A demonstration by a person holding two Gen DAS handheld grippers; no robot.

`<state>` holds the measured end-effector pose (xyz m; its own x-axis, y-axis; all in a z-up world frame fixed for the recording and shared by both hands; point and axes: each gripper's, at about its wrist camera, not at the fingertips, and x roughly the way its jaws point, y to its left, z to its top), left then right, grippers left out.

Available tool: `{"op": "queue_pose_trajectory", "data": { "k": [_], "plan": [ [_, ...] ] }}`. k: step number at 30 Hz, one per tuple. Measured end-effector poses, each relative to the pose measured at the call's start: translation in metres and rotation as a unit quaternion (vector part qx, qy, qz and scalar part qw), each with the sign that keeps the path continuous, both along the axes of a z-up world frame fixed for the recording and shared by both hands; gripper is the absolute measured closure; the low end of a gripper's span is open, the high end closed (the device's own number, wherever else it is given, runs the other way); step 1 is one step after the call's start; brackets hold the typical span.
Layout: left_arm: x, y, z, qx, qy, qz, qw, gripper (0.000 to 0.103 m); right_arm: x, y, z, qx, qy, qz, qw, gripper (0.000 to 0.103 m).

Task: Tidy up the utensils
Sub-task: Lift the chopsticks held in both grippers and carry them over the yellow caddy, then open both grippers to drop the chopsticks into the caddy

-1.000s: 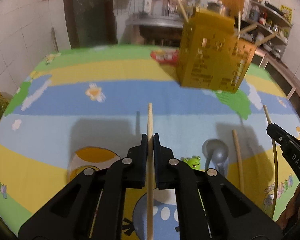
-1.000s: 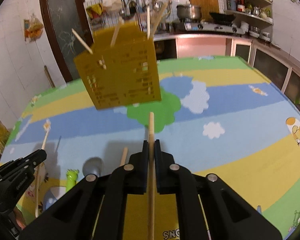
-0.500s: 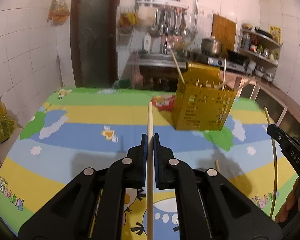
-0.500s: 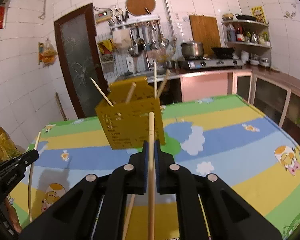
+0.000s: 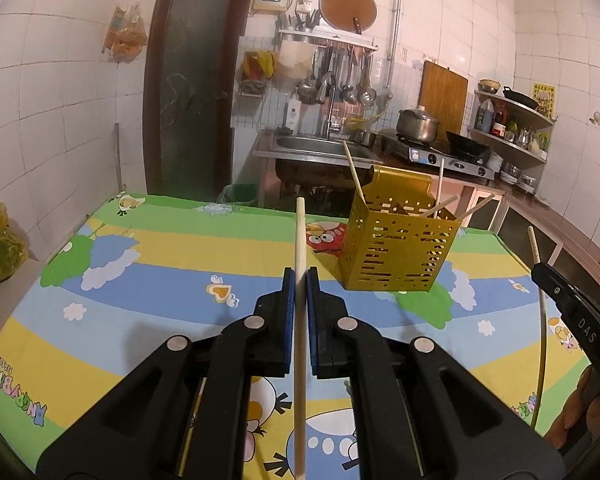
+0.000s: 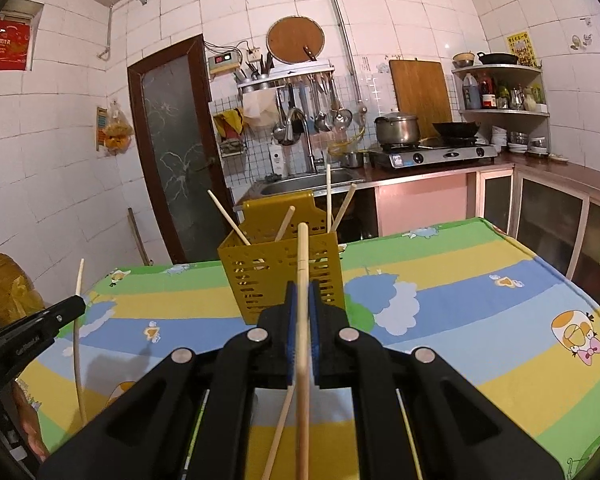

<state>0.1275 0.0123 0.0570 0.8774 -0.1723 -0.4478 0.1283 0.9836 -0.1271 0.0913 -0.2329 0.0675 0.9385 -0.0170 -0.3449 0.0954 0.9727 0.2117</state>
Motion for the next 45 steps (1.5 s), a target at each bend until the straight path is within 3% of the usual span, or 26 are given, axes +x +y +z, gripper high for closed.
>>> {"op": "queue_pose_trajectory", "data": {
  "k": [15, 22, 28, 32, 38, 45],
  "plan": [
    [-0.003, -0.008, 0.006, 0.002, -0.022, -0.005, 0.9998, 0.098, -0.004, -0.004, -0.005, -0.004, -0.005, -0.002, 1.000, 0.097],
    [0.008, -0.017, 0.039, -0.001, -0.065, -0.015, 0.9978, 0.098, 0.006, -0.015, 0.026, -0.007, -0.056, -0.006, 0.998, 0.097],
    [0.040, -0.042, 0.096, -0.010, -0.142, -0.029, 0.9895, 0.098, 0.045, -0.029, 0.073, -0.017, -0.139, -0.019, 0.990, 0.097],
    [0.071, -0.064, 0.125, -0.028, -0.200, -0.035, 0.9788, 0.098, 0.075, -0.038, 0.093, -0.009, -0.187, -0.025, 0.982, 0.097],
    [0.121, -0.086, 0.124, -0.054, -0.239, -0.038, 0.9689, 0.098, 0.122, -0.048, 0.097, -0.007, -0.227, -0.041, 0.973, 0.097],
    [0.172, -0.112, 0.107, -0.057, -0.247, -0.045, 0.9662, 0.098, 0.159, -0.040, 0.086, -0.022, -0.264, -0.053, 0.963, 0.097]
  ]
}}
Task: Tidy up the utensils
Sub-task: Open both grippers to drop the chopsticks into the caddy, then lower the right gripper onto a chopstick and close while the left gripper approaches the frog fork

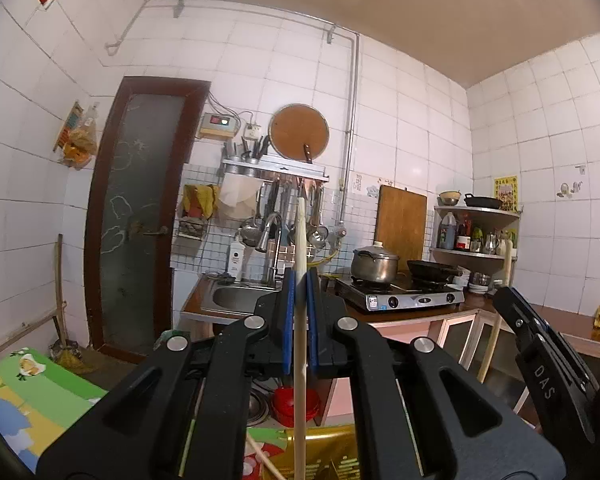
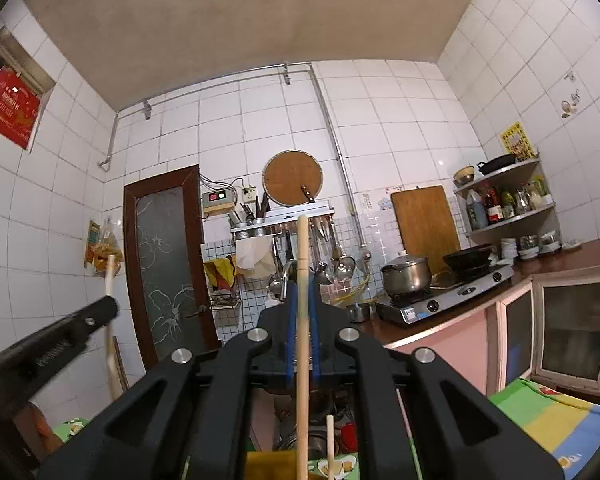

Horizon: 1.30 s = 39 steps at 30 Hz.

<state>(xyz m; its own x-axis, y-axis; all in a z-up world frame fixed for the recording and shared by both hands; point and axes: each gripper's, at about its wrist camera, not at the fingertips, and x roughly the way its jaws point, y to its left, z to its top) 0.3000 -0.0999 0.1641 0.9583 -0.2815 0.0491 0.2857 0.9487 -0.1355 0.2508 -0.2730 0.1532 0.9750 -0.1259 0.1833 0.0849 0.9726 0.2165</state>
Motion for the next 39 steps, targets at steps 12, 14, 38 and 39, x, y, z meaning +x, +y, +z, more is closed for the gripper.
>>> {"op": "queue_pose_trajectory", "data": {
  "k": [12, 14, 38, 39],
  "plan": [
    [0.048, -0.012, -0.049, 0.018, 0.019, 0.023, 0.9994, 0.098, 0.035, 0.010, -0.036, -0.019, 0.032, 0.014, 0.999, 0.097],
    [0.052, -0.012, -0.056, 0.021, 0.026, 0.025, 0.9991, 0.098, 0.036, 0.010, -0.043, -0.019, 0.040, 0.016, 0.999, 0.097],
    [-0.028, 0.067, -0.053, 0.064, 0.164, 0.060, 0.9826, 0.013, -0.027, 0.011, -0.033, -0.051, 0.198, -0.008, 0.979, 0.027],
    [-0.034, 0.074, -0.055, 0.061, 0.171, 0.063, 0.9813, 0.009, -0.033, 0.012, -0.033, -0.053, 0.213, -0.006, 0.976, 0.027]
  ]
}}
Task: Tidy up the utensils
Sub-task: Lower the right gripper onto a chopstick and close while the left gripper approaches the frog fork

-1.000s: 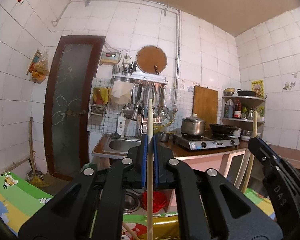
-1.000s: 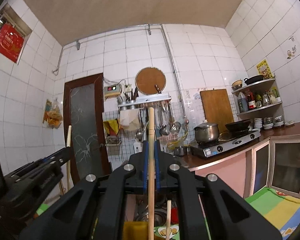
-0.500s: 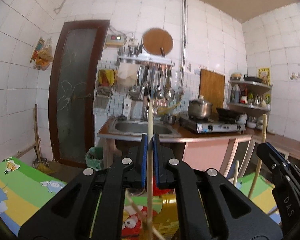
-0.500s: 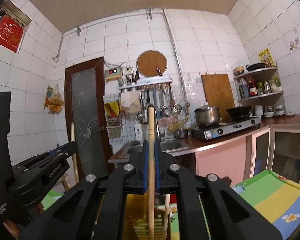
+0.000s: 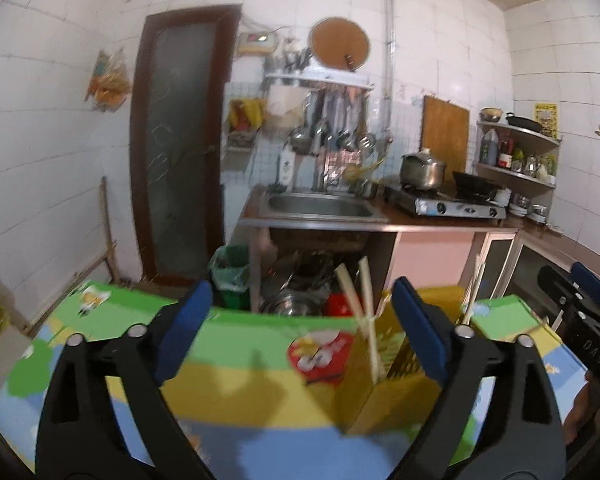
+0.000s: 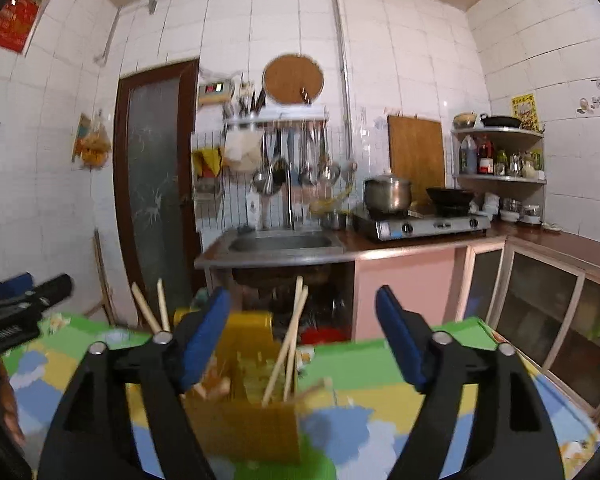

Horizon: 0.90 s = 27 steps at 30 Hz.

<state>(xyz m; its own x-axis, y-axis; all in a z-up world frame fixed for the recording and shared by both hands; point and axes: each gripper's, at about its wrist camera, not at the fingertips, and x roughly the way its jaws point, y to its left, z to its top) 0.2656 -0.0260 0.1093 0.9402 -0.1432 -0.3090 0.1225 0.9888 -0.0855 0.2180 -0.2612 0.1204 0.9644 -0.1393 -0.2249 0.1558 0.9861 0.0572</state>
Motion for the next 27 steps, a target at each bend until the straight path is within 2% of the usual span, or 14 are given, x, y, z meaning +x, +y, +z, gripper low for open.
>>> {"op": "queue_pose_trajectory", "data": {
  "k": [2, 6, 11, 15, 18, 23, 27],
  "plan": [
    [-0.014, 0.014, -0.006, -0.004, 0.015, 0.008, 0.9998, 0.005, -0.009, 0.001, -0.004, 0.003, 0.028, -0.002, 1.000, 0.024],
    [-0.035, 0.033, -0.029, 0.004, 0.061, 0.018, 0.9980, 0.005, -0.030, 0.006, -0.031, 0.016, 0.087, 0.004, 0.996, 0.024],
    [-0.057, 0.042, -0.067, 0.022, 0.124, 0.013, 0.9920, 0.005, -0.057, 0.016, -0.081, 0.024, 0.163, -0.001, 0.986, 0.024],
    [-0.070, 0.043, -0.098, 0.039, 0.160, 0.009, 0.9863, 0.005, -0.065, 0.022, -0.114, 0.041, 0.213, 0.003, 0.976, 0.024],
    [-0.075, 0.044, -0.123, 0.043, 0.192, 0.011, 0.9804, 0.005, -0.069, 0.029, -0.131, 0.037, 0.240, 0.005, 0.970, 0.024],
    [-0.077, 0.046, -0.151, 0.053, 0.220, 0.020, 0.9739, 0.005, -0.067, 0.042, -0.153, 0.045, 0.286, 0.005, 0.957, 0.024],
    [-0.075, 0.049, -0.156, 0.059, 0.228, 0.027, 0.9714, 0.005, -0.063, 0.054, -0.159, 0.048, 0.308, 0.006, 0.950, 0.025]
  ]
}}
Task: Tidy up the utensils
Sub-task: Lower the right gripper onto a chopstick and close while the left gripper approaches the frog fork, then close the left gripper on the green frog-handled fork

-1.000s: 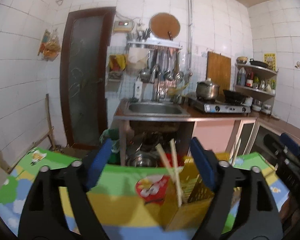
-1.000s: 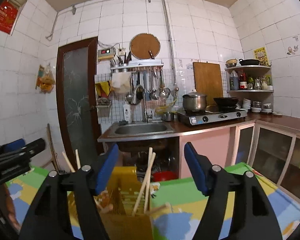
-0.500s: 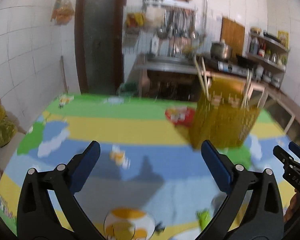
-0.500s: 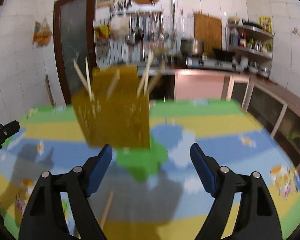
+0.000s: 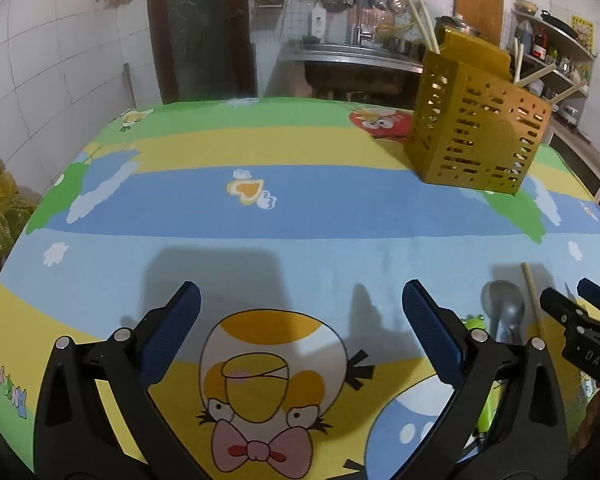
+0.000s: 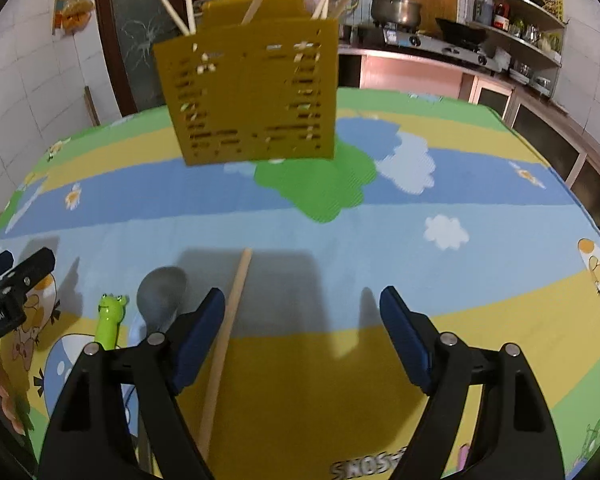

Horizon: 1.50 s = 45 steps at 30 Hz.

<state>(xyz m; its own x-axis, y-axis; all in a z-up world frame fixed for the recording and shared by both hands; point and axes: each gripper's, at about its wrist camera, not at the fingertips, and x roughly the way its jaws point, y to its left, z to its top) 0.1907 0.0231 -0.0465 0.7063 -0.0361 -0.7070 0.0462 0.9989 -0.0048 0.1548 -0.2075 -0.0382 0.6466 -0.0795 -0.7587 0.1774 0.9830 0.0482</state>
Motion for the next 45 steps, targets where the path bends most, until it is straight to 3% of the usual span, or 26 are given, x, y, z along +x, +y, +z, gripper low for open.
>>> {"op": "queue_pose_trajectory", "data": {
  "k": [3, 4, 9, 14, 16, 32, 37, 45],
  "plan": [
    [0.002, 0.004, 0.002, -0.010, 0.004, 0.006, 0.9999, 0.005, 0.002, 0.008, 0.000, 0.003, 0.008, 0.004, 1.000, 0.034],
    [0.002, 0.005, 0.003, -0.014, 0.007, 0.007, 0.9999, 0.005, 0.004, 0.012, -0.002, 0.002, 0.017, 0.009, 1.000, 0.043],
    [0.003, 0.006, 0.005, -0.024, 0.013, 0.015, 0.9995, 0.005, 0.006, 0.024, -0.004, -0.010, 0.025, 0.008, 1.000, 0.059],
    [-0.001, 0.002, 0.003, -0.029, 0.020, 0.012, 0.9993, 0.005, 0.005, 0.028, -0.003, 0.004, 0.020, 0.023, 1.000, 0.089],
    [-0.004, -0.002, 0.002, -0.027, 0.024, 0.009, 0.9993, 0.005, 0.004, 0.025, -0.002, 0.009, 0.016, 0.025, 1.000, 0.095],
    [-0.032, -0.052, -0.008, -0.021, 0.053, -0.045, 0.9974, 0.005, -0.011, -0.030, -0.003, 0.025, 0.019, 0.030, 0.999, 0.096],
    [-0.031, -0.062, -0.017, 0.002, 0.064, -0.049, 0.9967, 0.005, -0.012, -0.029, -0.004, 0.021, 0.015, 0.033, 0.999, 0.096],
    [-0.025, -0.068, -0.025, 0.008, 0.082, -0.050, 0.9954, 0.008, -0.013, -0.032, -0.005, 0.029, 0.012, 0.031, 0.999, 0.096]
  ]
}}
